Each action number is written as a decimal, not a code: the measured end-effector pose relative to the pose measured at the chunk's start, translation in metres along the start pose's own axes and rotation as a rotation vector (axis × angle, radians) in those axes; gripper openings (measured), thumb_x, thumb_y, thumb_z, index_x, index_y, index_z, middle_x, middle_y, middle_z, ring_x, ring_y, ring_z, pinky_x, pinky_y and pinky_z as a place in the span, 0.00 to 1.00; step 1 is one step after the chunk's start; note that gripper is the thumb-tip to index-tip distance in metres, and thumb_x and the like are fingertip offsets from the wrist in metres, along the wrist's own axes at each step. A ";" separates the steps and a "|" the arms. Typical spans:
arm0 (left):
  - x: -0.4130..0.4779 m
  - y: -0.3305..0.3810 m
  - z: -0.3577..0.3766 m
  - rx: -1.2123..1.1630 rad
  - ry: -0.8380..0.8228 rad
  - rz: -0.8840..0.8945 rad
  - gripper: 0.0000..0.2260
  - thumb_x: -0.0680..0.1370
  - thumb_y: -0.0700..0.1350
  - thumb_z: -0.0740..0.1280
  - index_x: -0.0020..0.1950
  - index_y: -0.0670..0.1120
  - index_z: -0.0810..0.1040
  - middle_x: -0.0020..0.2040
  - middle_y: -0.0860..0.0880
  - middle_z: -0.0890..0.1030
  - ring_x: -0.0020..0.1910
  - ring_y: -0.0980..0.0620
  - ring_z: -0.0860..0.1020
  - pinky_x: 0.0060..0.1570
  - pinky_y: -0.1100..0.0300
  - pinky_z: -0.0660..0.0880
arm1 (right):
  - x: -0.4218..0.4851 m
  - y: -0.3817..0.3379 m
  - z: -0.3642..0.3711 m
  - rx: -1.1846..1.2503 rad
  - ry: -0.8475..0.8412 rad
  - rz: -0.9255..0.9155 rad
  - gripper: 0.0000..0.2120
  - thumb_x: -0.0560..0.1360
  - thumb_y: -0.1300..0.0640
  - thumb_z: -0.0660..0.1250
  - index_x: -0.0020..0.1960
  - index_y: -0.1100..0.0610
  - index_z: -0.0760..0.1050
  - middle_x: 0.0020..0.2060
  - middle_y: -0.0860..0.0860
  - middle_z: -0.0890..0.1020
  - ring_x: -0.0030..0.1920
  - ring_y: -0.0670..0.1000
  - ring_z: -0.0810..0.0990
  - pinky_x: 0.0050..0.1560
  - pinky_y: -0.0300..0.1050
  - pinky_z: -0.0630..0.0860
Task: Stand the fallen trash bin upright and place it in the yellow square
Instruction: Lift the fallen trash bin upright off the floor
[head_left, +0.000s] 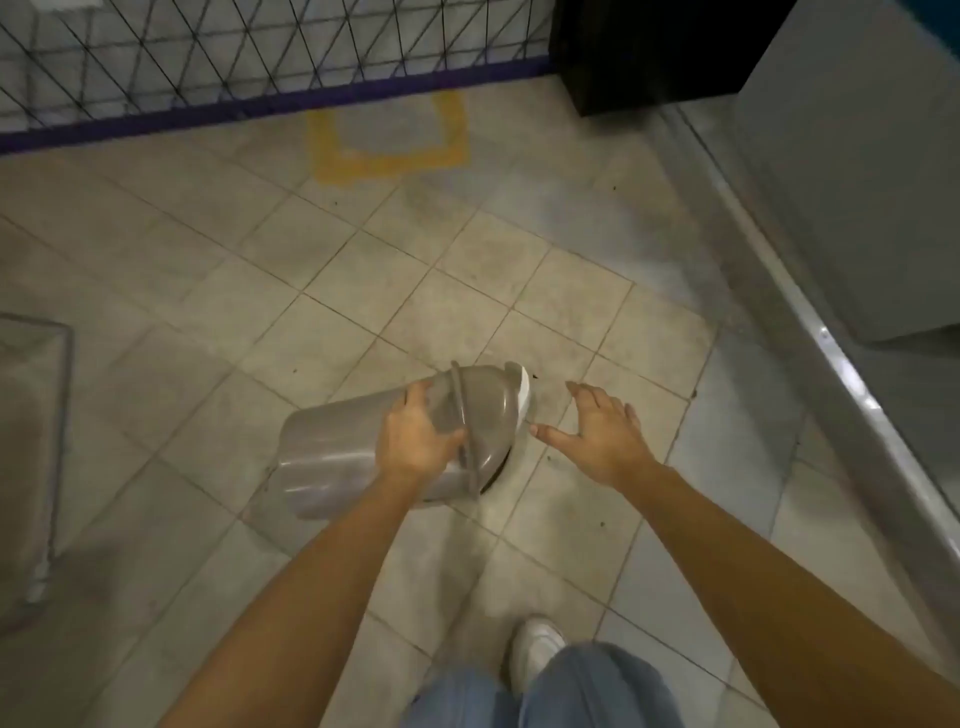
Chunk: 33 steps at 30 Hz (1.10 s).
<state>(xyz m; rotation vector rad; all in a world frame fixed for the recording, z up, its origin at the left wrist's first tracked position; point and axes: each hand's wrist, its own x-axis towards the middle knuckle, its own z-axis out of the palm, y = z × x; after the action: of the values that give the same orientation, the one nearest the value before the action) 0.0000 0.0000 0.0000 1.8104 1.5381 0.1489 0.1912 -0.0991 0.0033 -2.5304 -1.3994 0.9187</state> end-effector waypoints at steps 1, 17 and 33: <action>0.006 -0.004 0.008 -0.007 -0.009 0.002 0.32 0.68 0.49 0.74 0.69 0.45 0.67 0.62 0.43 0.77 0.60 0.43 0.74 0.55 0.53 0.71 | 0.006 0.002 0.009 0.008 0.005 0.004 0.43 0.69 0.30 0.58 0.76 0.53 0.53 0.74 0.54 0.62 0.74 0.56 0.59 0.73 0.59 0.49; 0.077 -0.039 0.069 -0.171 -0.001 0.013 0.19 0.68 0.43 0.74 0.57 0.47 0.75 0.30 0.55 0.75 0.32 0.61 0.73 0.30 0.73 0.66 | 0.090 0.007 0.089 0.418 -0.066 0.031 0.34 0.76 0.37 0.54 0.75 0.56 0.56 0.74 0.55 0.63 0.73 0.56 0.61 0.69 0.50 0.59; 0.086 -0.041 0.068 -0.399 -0.133 -0.065 0.09 0.64 0.43 0.72 0.39 0.51 0.75 0.33 0.47 0.81 0.35 0.45 0.81 0.46 0.44 0.80 | 0.093 -0.007 0.097 0.505 -0.132 0.002 0.32 0.77 0.39 0.55 0.74 0.56 0.57 0.72 0.54 0.68 0.71 0.54 0.66 0.64 0.41 0.62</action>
<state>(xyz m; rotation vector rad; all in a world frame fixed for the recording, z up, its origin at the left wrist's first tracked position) 0.0263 0.0458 -0.1042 1.4262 1.3600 0.2779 0.1691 -0.0388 -0.1152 -2.1243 -1.0245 1.2699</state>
